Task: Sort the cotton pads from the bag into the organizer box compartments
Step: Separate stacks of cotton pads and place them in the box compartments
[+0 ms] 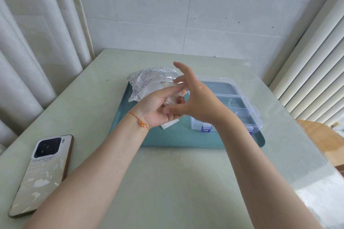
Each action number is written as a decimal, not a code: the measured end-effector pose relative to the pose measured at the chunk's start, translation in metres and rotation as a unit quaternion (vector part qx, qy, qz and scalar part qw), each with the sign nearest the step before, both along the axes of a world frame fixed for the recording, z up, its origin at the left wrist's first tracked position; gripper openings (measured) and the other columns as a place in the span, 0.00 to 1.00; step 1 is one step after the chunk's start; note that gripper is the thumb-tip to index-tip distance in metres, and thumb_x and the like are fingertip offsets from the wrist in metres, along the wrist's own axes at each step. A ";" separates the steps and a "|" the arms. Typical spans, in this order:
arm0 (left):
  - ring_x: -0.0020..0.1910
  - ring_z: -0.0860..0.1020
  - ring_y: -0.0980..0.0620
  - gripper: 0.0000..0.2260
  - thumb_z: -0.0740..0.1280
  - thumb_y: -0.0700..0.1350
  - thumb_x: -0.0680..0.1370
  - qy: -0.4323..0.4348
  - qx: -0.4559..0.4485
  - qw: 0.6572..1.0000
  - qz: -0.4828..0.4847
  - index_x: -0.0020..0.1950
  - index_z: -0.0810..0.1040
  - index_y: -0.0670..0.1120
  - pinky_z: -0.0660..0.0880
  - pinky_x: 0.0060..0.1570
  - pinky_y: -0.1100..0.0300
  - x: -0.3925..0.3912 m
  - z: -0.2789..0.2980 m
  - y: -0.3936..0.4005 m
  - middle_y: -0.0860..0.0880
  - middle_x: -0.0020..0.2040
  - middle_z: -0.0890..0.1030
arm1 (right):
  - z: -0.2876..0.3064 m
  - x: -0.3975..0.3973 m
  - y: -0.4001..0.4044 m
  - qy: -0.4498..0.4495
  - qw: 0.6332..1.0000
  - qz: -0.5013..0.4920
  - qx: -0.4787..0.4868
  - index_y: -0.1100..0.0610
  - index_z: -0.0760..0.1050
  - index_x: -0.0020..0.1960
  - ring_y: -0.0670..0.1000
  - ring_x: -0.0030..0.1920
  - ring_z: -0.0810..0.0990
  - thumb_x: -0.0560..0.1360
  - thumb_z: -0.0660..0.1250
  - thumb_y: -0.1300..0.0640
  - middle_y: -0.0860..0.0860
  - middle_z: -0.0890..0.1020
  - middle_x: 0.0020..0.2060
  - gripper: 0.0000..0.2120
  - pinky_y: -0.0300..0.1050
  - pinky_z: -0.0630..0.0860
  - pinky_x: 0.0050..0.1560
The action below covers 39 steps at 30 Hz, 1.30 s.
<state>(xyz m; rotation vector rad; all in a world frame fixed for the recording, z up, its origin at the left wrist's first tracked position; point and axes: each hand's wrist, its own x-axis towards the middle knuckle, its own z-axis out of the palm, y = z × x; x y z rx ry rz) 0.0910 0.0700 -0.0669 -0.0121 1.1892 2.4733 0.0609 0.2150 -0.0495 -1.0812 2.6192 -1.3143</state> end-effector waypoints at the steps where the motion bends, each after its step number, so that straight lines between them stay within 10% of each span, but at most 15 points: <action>1: 0.37 0.75 0.57 0.03 0.68 0.43 0.76 0.013 -0.004 1.000 -0.007 0.47 0.81 0.49 0.74 0.40 0.63 0.000 -0.001 0.000 0.52 0.41 0.75 | 0.001 0.000 0.000 -0.005 1.000 0.012 0.017 0.41 0.52 0.77 0.51 0.54 0.77 0.64 0.82 0.54 0.48 0.72 0.64 0.52 0.29 0.73 0.50; 5: 0.39 0.79 0.56 0.06 0.66 0.42 0.75 0.026 -0.016 0.999 -0.028 0.46 0.80 0.53 0.73 0.46 0.60 0.003 0.003 0.000 0.53 0.40 0.78 | 0.001 0.003 -0.002 -0.022 0.999 0.026 0.024 0.38 0.53 0.76 0.59 0.43 0.78 0.65 0.79 0.59 0.48 0.73 0.59 0.50 0.51 0.79 0.51; 18: 0.43 0.75 0.53 0.05 0.65 0.39 0.74 -0.002 -0.012 1.000 -0.016 0.47 0.75 0.48 0.74 0.40 0.61 -0.002 -0.002 0.001 0.49 0.43 0.75 | -0.004 0.001 -0.002 -0.015 0.999 0.044 0.028 0.36 0.52 0.76 0.46 0.60 0.73 0.63 0.81 0.53 0.44 0.71 0.62 0.53 0.40 0.76 0.51; 27: 0.40 0.79 0.54 0.02 0.66 0.43 0.76 -0.006 -0.015 1.000 -0.006 0.46 0.78 0.49 0.75 0.43 0.59 0.000 0.000 0.002 0.50 0.40 0.78 | -0.003 0.002 -0.003 -0.005 0.998 0.034 0.059 0.37 0.54 0.76 0.52 0.45 0.77 0.64 0.80 0.53 0.46 0.74 0.52 0.50 0.50 0.78 0.52; 31: 0.39 0.74 0.55 0.07 0.69 0.39 0.71 -0.048 -0.011 0.999 0.011 0.47 0.75 0.48 0.73 0.40 0.61 -0.004 -0.003 0.001 0.51 0.40 0.75 | -0.005 0.000 -0.001 0.020 0.997 0.034 0.070 0.36 0.51 0.76 0.49 0.57 0.74 0.63 0.81 0.50 0.45 0.72 0.60 0.53 0.47 0.73 0.60; 35: 0.41 0.78 0.54 0.03 0.66 0.43 0.76 -0.029 -0.038 0.999 0.002 0.48 0.77 0.50 0.75 0.42 0.61 0.000 0.001 0.002 0.51 0.42 0.78 | -0.007 0.000 -0.003 0.016 0.997 0.032 0.063 0.37 0.52 0.76 0.45 0.39 0.74 0.66 0.76 0.54 0.46 0.74 0.47 0.48 0.47 0.76 0.49; 39: 0.40 0.81 0.54 0.06 0.65 0.40 0.78 -0.027 -0.062 0.997 0.022 0.52 0.78 0.50 0.76 0.44 0.59 0.002 0.002 0.002 0.50 0.41 0.81 | -0.007 -0.002 -0.002 0.022 0.998 0.007 0.055 0.34 0.51 0.75 0.50 0.48 0.76 0.65 0.77 0.49 0.46 0.71 0.58 0.49 0.53 0.76 0.58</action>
